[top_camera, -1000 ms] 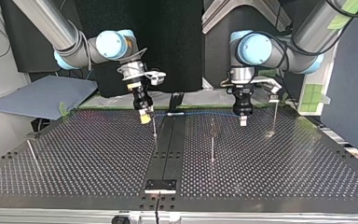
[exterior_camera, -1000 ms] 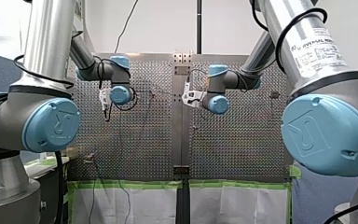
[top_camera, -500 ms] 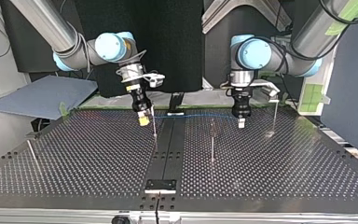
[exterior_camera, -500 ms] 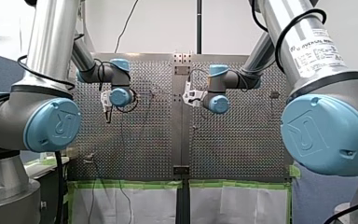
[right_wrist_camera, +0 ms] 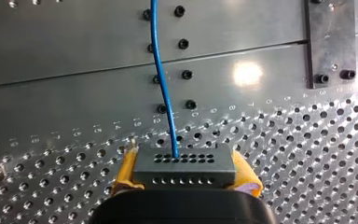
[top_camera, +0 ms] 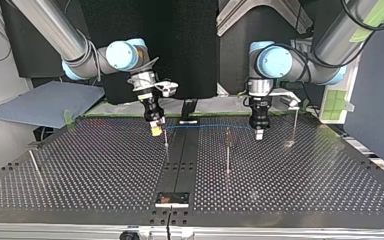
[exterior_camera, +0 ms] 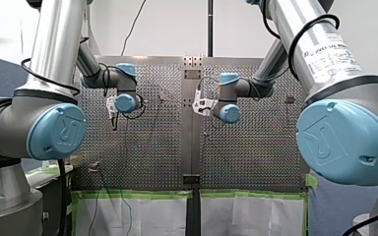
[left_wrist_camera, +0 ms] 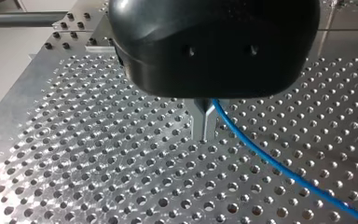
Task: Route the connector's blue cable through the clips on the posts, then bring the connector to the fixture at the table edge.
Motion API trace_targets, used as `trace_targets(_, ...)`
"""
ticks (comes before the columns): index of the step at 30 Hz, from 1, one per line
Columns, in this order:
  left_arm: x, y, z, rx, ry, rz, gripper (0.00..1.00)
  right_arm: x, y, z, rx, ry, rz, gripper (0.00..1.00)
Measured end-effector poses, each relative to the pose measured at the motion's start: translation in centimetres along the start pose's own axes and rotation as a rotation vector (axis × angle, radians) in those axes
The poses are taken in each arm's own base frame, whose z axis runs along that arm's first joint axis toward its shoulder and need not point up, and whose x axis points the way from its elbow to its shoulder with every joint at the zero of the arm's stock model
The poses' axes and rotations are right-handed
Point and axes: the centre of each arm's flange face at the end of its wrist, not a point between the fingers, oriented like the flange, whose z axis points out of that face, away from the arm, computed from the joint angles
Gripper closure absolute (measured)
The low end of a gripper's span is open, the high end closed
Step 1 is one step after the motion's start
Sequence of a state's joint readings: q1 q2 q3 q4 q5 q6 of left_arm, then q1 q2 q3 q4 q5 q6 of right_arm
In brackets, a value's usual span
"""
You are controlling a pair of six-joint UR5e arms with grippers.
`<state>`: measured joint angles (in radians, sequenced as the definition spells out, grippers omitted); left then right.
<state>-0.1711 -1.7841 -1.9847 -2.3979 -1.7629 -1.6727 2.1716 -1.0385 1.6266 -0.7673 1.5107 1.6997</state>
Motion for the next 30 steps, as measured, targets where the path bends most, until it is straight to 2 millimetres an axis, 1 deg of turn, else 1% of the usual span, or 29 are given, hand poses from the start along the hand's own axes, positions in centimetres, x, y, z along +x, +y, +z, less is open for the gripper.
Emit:
trace_targets(11, -0.2, 0.4, 0.4, -0.001, -0.005, -0.007, 1.0, 0.7, -0.1, 0.7, 0.003, 0.012, 0.0, 1.0)
trace_targets(24, -0.6, 0.2, 0.8, 0.018, -0.014, -0.021, 1.0, 1.7, -0.2, 1.6, 0.005, 0.021, -0.002, 1.0)
trace_targets(30, -0.8, 0.0, 1.0, 0.026, -0.018, -0.023, 1.0, 1.9, 0.4, 1.8, -0.004, 0.02, -0.001, 1.0)
